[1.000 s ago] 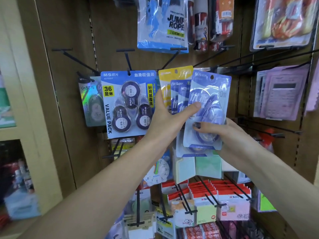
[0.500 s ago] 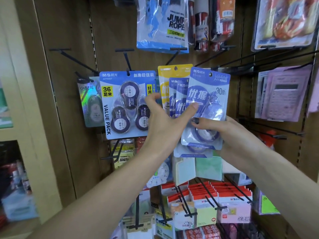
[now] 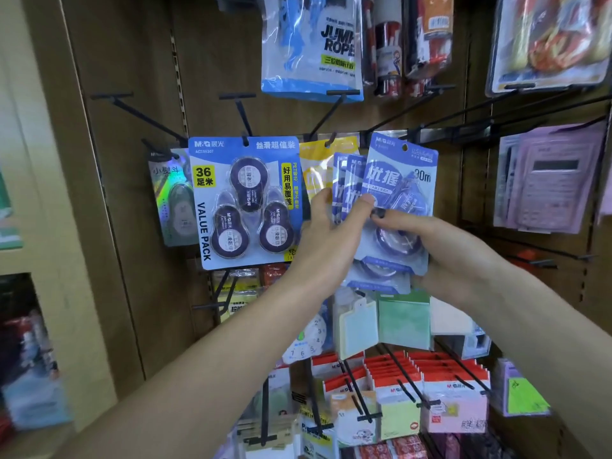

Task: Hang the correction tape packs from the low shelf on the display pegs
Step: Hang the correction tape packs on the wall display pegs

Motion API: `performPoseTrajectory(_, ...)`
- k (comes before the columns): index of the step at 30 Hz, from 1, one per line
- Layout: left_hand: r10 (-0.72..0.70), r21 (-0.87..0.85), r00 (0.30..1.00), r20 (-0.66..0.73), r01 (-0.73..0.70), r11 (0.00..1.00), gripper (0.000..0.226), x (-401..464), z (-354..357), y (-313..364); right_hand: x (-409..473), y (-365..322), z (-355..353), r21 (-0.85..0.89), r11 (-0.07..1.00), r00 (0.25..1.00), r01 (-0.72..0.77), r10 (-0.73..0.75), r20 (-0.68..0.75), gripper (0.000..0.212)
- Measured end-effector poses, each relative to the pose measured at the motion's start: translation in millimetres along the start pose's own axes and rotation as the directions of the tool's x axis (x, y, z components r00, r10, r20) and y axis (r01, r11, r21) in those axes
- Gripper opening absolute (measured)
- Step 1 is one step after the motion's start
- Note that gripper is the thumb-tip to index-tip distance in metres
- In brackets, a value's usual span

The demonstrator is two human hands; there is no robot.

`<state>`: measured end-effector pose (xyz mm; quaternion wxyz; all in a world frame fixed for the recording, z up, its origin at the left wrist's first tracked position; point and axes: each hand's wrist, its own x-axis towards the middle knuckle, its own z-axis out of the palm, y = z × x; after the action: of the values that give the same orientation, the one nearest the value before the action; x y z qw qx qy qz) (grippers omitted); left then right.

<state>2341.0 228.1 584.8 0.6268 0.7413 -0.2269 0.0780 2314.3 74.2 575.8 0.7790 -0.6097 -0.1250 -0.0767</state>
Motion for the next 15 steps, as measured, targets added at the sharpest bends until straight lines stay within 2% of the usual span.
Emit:
performPoseTrajectory(2, -0.086, -0.030, 0.995, 0.056, 0.088, 0.996, 0.073, 11, 6, 1, 12, -4, -2, 0.009, 1.000, 0.999, -0.007, 0.007, -0.039, 0.032)
performPoseTrajectory(4, -0.137, -0.063, 0.989, 0.060, 0.141, 0.988, 0.079, 28, 11, 0, 23, -9, -1, 0.039, 0.999, 0.998, -0.014, 0.017, -0.056, 0.035)
performPoseTrajectory(6, -0.172, -0.098, 0.984, 0.047, 0.176, 0.979, 0.076, 48, 14, -3, 37, -11, -1, 0.049, 0.998, 0.996, -0.024, 0.028, -0.082, 0.041)
performPoseTrajectory(9, -0.215, -0.097, 0.976, 0.015, 0.216, 0.972, 0.072, 72, 13, -8, 57, -14, 7, -0.009, 0.998, 0.990, -0.068, 0.066, -0.126, 0.023)
performPoseTrajectory(12, -0.264, -0.099, 0.964, -0.031, 0.259, 0.961, 0.093, 99, 11, -24, 68, -17, 18, -0.081, 0.985, 0.978, -0.150, 0.136, -0.155, 0.006)
performPoseTrajectory(15, -0.302, -0.088, 0.952, -0.045, 0.297, 0.951, 0.111, 131, 11, -51, 73, -19, 19, -0.099, 0.976, 0.975, -0.192, 0.178, -0.133, 0.008)
